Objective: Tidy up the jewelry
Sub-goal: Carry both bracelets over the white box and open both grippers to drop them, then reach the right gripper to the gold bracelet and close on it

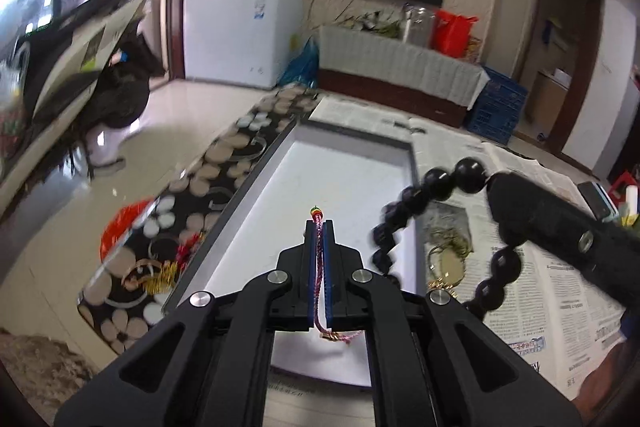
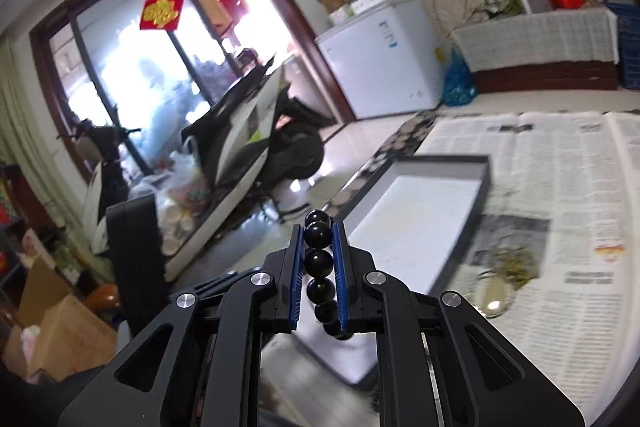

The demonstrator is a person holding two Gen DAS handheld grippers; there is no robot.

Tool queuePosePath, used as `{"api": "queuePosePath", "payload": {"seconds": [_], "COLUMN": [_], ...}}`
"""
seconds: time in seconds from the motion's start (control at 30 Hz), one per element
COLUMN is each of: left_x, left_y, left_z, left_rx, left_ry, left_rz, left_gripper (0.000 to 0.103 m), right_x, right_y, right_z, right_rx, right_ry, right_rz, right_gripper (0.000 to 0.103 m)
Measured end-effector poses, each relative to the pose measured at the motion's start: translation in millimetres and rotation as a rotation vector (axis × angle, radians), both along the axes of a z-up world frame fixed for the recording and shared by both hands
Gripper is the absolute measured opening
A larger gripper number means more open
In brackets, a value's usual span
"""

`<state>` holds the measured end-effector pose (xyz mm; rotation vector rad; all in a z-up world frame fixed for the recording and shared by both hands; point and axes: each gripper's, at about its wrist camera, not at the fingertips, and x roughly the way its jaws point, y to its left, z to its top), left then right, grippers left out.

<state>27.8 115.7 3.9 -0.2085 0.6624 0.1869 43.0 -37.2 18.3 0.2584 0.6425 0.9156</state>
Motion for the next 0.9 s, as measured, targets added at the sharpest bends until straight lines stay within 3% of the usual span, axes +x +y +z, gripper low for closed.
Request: {"api": "queuePosePath", "payload": {"seconds": [0.17, 0.3, 0.37, 0.4, 0.57, 0.6, 0.67, 0.73, 0.9], "left_x": [1, -1, -3, -4, -10, -11, -14, -15, -18], "left_y": [19, 21, 17, 15, -1, -4, -10, -13, -18], "left_z": [-20, -28, -30, -30, -27, -25, -23, -21, -15], "left_rx": [-0.035, 0.021, 0.077, 0.096, 0.184, 0.194, 0.224, 0.232, 0.204], "left_ry": [0.097, 0.138, 0.145, 0.148, 0.144, 0.136, 0.127, 0.12, 0.088], "left_rz": [0.029, 0.025, 0.012, -0.004, -0.052, -0.062, -0.073, -0.078, -0.1], "left_gripper": [0.003, 0.005, 0.018, 0.032, 0.061, 0.062, 0.067, 0.074, 0.077], "right_x": [5, 11, 12, 12, 13, 13, 12, 10, 11], "right_y": [29, 41, 41, 41, 34, 32, 27, 17, -15], "right_z": [-29, -46, -51, -51, -57, -57, -56, -54, -39], "right_rx": [-0.086, -0.192, -0.248, -0.26, -0.3, -0.303, -0.31, -0.302, -0.278], "right_ry": [0.09, 0.138, 0.138, 0.141, 0.159, 0.16, 0.146, 0.127, 0.063], "right_rz": [0.024, -0.01, -0.035, -0.04, -0.081, -0.084, -0.09, -0.093, -0.139], "right_gripper": [0.015, 0.015, 0.015, 0.015, 0.017, 0.019, 0.037, 0.044, 0.049]}}
